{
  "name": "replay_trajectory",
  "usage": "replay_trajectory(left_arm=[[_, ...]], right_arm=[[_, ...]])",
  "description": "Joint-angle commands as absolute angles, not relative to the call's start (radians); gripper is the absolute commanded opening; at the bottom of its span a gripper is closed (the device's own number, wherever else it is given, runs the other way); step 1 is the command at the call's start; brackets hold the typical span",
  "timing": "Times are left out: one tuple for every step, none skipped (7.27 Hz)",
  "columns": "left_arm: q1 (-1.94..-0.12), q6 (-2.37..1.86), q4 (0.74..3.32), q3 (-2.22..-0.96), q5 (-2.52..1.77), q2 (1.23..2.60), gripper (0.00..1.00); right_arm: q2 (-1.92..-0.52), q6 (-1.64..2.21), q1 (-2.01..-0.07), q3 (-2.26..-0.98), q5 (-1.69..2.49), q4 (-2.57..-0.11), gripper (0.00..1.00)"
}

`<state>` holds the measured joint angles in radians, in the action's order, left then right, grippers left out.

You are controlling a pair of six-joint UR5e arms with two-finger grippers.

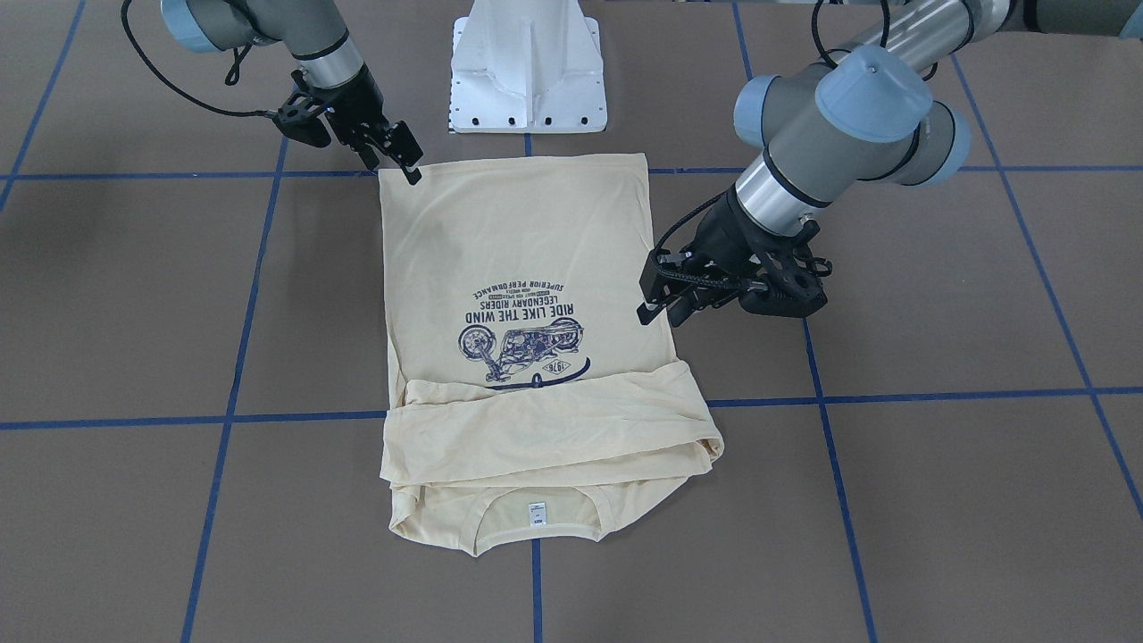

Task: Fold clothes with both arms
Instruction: 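Release the sleeve and lift the left gripper while the right gripper moves to the hem, then move the left gripper down to the hem corner nearest the robot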

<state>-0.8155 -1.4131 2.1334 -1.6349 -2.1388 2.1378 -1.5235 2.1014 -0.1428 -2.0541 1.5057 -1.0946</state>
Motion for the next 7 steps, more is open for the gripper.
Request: replay_trajectory(left_arm=[[-0.816,-1.419,2.134,-1.635,-2.138,2.137,0.50],[-0.815,-1.419,2.134,-1.634,-2.138,2.137,0.50],[-0.815,-1.419,2.134,-1.634,-2.138,2.137,0.50],[-0.815,-1.419,2.134,-1.632,-2.135,2.135,0.50],[-0.815,-1.419,2.134,-1.632,-2.135,2.135,0.50],[-0.815,-1.420,2.134,-1.632,-2.134,2.135,0.50],[-0.815,-1.420,2.134,-1.632,-2.134,2.135,0.50]], right_arm=[[-1.554,2.132,-0.109,-2.054,1.497,-1.098,0.98],[-1.557,2.146,-0.107,-2.052,1.496,-1.098,0.97],[-1.557,2.146,-0.107,-2.052,1.496,-1.098,0.94],[-1.555,2.148,-0.106,-2.052,1.497,-1.100,0.84],[-1.557,2.148,-0.106,-2.049,1.497,-1.100,0.82],[-1.555,2.146,-0.106,-2.048,1.497,-1.107,0.82],[-1.551,2.148,-0.106,-2.054,1.499,-1.133,0.82]])
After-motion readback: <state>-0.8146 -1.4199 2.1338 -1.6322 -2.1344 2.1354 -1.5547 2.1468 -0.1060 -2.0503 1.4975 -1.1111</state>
